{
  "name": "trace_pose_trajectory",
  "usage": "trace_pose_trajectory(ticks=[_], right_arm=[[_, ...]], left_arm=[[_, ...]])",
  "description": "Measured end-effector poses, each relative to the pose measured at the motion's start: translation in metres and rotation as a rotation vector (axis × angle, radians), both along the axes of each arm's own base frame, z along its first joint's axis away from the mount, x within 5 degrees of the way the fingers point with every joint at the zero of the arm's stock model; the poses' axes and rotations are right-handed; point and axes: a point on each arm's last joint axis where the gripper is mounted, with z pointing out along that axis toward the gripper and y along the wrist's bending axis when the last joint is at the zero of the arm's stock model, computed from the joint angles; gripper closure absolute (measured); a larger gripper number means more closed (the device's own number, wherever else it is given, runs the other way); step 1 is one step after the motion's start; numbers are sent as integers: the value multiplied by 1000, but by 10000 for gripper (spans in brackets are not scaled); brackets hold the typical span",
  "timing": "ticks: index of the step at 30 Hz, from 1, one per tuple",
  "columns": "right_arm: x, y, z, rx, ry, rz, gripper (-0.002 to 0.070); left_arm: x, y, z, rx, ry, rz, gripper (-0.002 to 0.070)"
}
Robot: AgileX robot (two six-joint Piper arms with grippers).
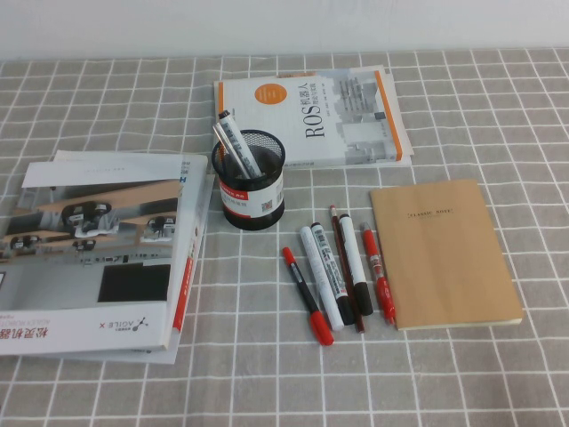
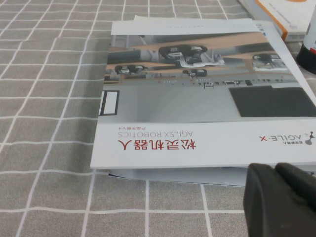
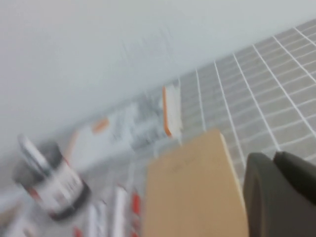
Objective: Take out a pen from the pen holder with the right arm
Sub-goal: 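Take a marker out of the pen holder and lay it on the table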
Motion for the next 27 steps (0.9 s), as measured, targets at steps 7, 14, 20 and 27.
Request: trace_pose_trajectory(ticks=[7,14,20,27], right_arm=[[1,-3,6,191,-36,-38,689],[-1,2,7,263,2,16,688],[-2,15,49,203,60,156,688],[19,30,84,-24,356,339,689]], left_arm=[[0,0,0,0,0,0,678],[0,0,0,0,0,0,678],[0,0,0,0,0,0,678],[0,0,0,0,0,0,678]])
